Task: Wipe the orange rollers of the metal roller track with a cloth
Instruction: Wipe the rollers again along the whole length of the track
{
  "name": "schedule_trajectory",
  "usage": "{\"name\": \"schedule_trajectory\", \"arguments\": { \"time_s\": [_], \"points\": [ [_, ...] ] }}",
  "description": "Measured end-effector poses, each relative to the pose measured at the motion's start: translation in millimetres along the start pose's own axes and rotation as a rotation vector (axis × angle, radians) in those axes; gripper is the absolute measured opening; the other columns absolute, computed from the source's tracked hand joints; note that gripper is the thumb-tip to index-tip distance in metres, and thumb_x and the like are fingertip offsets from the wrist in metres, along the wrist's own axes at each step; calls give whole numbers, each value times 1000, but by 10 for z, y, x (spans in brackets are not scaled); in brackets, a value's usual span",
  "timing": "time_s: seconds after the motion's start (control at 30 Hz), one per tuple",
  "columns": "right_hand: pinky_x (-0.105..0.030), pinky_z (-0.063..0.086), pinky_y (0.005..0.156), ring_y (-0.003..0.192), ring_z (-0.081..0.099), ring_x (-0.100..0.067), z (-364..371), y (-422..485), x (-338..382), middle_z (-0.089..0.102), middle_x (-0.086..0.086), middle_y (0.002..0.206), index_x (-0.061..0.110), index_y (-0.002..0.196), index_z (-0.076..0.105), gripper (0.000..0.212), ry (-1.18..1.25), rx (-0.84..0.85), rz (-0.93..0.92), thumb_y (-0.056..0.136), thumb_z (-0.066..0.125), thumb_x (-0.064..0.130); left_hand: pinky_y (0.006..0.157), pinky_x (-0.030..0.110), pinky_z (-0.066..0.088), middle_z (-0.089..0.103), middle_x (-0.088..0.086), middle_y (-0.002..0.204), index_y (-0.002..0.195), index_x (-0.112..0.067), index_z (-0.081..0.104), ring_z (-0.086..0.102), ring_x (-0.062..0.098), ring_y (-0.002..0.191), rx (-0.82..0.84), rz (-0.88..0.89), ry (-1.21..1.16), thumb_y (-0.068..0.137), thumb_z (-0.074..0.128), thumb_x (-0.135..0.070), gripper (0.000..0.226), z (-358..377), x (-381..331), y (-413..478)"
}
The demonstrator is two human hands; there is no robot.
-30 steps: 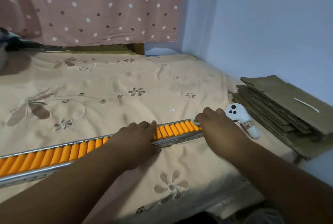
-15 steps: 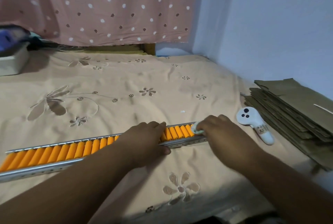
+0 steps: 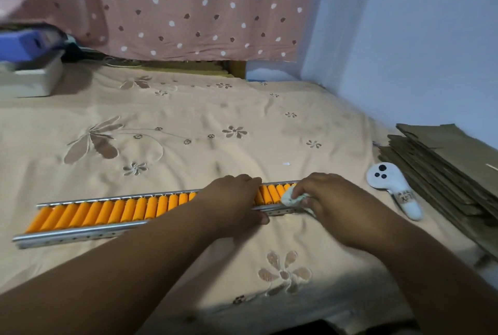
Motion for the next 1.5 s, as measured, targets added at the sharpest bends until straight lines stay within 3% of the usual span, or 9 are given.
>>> {"name": "schedule_trajectory", "arguments": {
  "time_s": [0.2, 0.33, 0.53, 0.73, 0.87, 1.0, 1.13, 1.33, 1.5],
  "points": [
    [-36, 48, 86, 100, 55, -20, -122, 317, 153, 63, 9, 111, 31, 108, 67, 29, 74, -263, 74, 91, 60, 8, 81, 34, 43, 58, 2, 121, 129, -22, 50, 57, 25, 110, 6, -8, -75, 81, 66, -58, 62, -11, 21, -13],
    [-37, 48, 84, 98, 54, -24, 257, 278, 368, 64, 9, 110, 33, 107, 65, 40, -20, -224, 45, 83, 62, 1, 74, 33, 40, 58, 0, 109, 115, -26, 51, 59, 24, 102, -7, -54, -83, 79, 66, -60, 51, -31, 130, -92],
    [-35, 46, 84, 99, 55, -13, 10, 218, 312, 61, 15, 102, 39, 101, 65, 23, 25, -15, 42, 93, 58, 18, 71, 34, 38, 59, 0, 108, 110, -24, 53, 59, 24, 100, -46, -104, -42, 77, 63, -67, 56, -51, 158, -159],
    [-41, 49, 83, 98, 56, -24, 188, 421, 685, 64, 7, 110, 32, 107, 66, 35, 77, -192, 26, 85, 63, 5, 93, 37, 44, 57, -6, 132, 138, -31, 43, 56, 22, 118, -25, -40, -40, 84, 57, -62, 63, -54, 268, -287],
    [-37, 48, 82, 99, 52, -19, 268, 179, 789, 62, 14, 111, 35, 107, 63, 43, 17, -169, -59, 81, 60, 0, 122, 38, 18, 18, -3, 166, 159, -21, 9, 24, 18, 148, 19, -48, 60, 93, 42, -63, 85, -11, 462, -504],
    [-35, 47, 85, 102, 53, -12, 113, 250, 672, 61, 17, 107, 41, 103, 63, 31, 49, 6, -7, 90, 59, 13, 124, 37, 8, 11, -3, 167, 159, -21, 1, 14, 14, 151, 31, -66, 66, 95, 35, -64, 84, -24, 624, -687],
    [-38, 49, 86, 101, 55, -19, 35, 499, 797, 63, 12, 110, 35, 106, 67, 27, 123, -221, 25, 92, 60, 13, 125, 37, 7, 9, -4, 167, 159, -22, -1, 11, 12, 152, 49, -71, 73, 87, 26, -75, 93, -3, 736, -747],
    [-38, 50, 78, 95, 52, -20, 405, 306, 1094, 62, 14, 112, 37, 110, 62, 48, -32, -212, -69, 81, 62, -1, 125, 36, 7, 9, -4, 167, 159, -22, -1, 11, 12, 152, 16, -82, 93, 71, 3, -77, 104, 11, 915, -872],
    [-36, 47, 86, 104, 54, -17, 223, 439, 1000, 60, 14, 109, 39, 106, 64, 23, 27, 46, 0, 95, 55, 22, 125, 35, 7, 9, -5, 167, 159, -23, 0, 12, 12, 152, 31, -97, 80, 69, 7, -88, 112, -23, 1023, -972]
  ]
}}
Point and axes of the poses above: each hand's wrist, its own y-axis towards the middle knuckle, its own z-axis out of the palm, x = y × z, the point moved 8 cm from there along y, towards the middle knuckle
